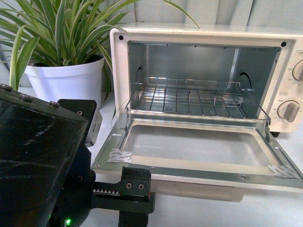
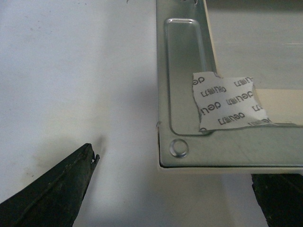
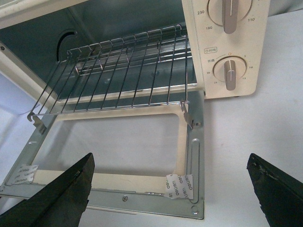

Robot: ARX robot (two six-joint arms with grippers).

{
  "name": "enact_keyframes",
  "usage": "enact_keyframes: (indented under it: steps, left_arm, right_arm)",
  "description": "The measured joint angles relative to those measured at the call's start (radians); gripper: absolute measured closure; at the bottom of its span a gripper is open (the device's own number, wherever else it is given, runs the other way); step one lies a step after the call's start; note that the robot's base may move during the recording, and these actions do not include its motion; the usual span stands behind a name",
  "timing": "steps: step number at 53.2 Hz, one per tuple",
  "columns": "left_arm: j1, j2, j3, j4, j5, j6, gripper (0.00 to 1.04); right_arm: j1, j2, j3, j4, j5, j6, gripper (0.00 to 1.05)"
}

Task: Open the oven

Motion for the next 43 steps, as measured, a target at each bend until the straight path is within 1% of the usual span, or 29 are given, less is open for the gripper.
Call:
enact_keyframes:
  steps: [7, 15, 22, 27, 30, 37, 43]
  left_arm:
    - [-0.012, -0.045, -0.028, 0.015, -0.022, 0.071, 0.07]
    - [-0.034, -0.186, -0.103, 0.021, -0.039, 0.193, 0.07]
    - [-0.041, -0.391, -0.193, -0.001, -0.034, 0.258, 0.07]
    - [-0.051, -0.567, -0.263, -0.004, -0.038, 0.314, 0.07]
    - [-0.059, -0.686, -0.305, -0.005, -0.06, 0.354, 0.07]
    - [-0.082, -0.863, -0.357, -0.059, -0.1, 0.398, 0.07]
    - [-0.106, -1.021, -0.393, -0.141, -0.148, 0.405, 0.07]
  right_arm:
    - [-0.015, -0.023, -0.003, -0.01, -0.023, 0.0, 0.09]
    - [-0.035, -0.097, -0.026, -0.031, -0.042, -0.013, 0.09]
    - [-0.045, -0.205, -0.093, -0.032, -0.039, -0.07, 0.09]
    - [-0.073, -0.332, -0.167, -0.029, -0.061, -0.101, 0.09]
    - [-0.081, -0.413, -0.211, -0.034, -0.068, -0.113, 0.09]
    - [-0.097, -0.588, -0.292, -0.076, -0.068, -0.14, 0.09]
    - [-0.11, -0.721, -0.337, -0.141, -0.068, -0.152, 0.09]
